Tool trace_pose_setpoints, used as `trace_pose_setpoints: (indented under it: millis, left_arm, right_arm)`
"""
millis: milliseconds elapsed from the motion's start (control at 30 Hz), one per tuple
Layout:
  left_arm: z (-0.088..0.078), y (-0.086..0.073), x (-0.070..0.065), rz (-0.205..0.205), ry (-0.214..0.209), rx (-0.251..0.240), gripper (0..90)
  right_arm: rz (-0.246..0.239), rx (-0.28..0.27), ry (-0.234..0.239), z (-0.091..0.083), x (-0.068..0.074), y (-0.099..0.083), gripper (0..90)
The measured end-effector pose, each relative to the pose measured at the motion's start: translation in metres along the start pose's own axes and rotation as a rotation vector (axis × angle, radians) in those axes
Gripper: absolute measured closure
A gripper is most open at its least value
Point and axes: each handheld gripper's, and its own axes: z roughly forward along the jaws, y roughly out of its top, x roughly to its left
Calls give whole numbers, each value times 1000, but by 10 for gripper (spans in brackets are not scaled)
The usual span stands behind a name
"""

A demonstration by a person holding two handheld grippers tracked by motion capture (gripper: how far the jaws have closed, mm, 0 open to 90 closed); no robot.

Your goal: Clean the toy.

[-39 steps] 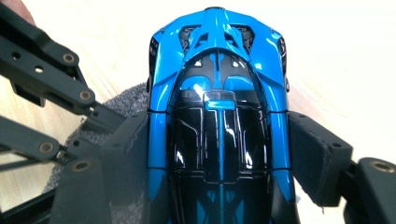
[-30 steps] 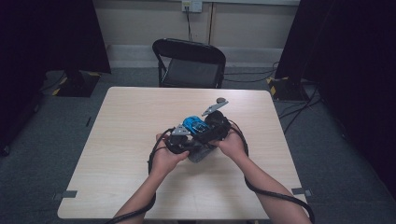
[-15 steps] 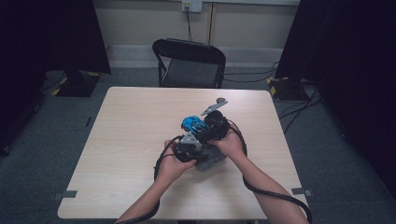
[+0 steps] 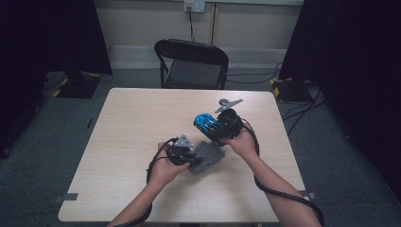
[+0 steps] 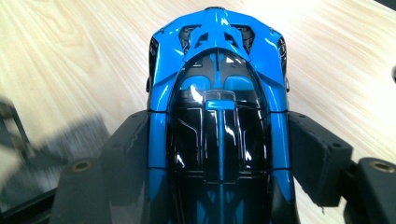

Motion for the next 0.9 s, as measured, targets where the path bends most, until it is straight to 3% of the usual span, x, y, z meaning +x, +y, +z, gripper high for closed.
trace_pose_setpoints:
  millis: [167, 367, 433, 500, 900]
  left_arm:
    - [-23, -5, 20, -27, 59, -25, 800]
    - [-37, -9, 35, -36, 110, -29, 800]
    - [-40, -11, 40, -48, 115, -33, 800]
    - [-44, -14, 44, -63, 128, -39, 800]
    - [-57, -17, 58, -74, 177, -65, 799]
  right_arm:
    - [26, 14, -15, -5, -14, -13, 286]
    - [50, 24, -30, -9, -25, -26, 286]
    - [47, 30, -56, -11, -28, -30, 286]
    - [60, 30, -44, -13, -32, -32, 286]
    - [92, 37, -89, -25, -49, -53, 286]
